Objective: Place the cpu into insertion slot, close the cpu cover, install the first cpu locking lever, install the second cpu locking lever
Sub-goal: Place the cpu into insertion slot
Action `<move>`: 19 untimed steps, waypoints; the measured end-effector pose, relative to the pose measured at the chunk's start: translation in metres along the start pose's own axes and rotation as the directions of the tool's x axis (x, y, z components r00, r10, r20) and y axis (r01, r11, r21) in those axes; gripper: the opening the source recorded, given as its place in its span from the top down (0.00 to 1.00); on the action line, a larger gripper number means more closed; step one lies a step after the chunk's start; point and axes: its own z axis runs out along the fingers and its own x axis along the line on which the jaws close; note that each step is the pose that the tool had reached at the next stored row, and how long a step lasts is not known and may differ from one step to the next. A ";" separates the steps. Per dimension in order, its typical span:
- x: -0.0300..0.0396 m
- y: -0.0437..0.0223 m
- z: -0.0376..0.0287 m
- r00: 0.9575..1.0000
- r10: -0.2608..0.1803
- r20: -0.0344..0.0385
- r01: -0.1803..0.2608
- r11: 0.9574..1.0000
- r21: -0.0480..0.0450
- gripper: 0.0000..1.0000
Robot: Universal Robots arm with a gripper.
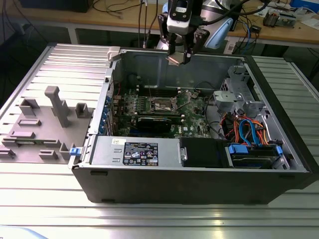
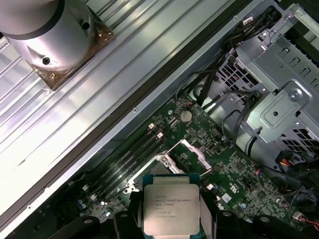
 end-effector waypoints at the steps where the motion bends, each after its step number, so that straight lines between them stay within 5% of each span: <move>1: 0.0000 -0.0001 0.0000 1.000 0.009 0.001 -0.009 1.000 0.000 0.46; 9: 0.0002 -0.0003 0.0008 0.995 0.104 0.009 -0.104 0.995 -0.002 0.46; 19: 0.0002 -0.0003 0.0008 0.994 0.113 0.010 -0.113 0.994 -0.002 0.46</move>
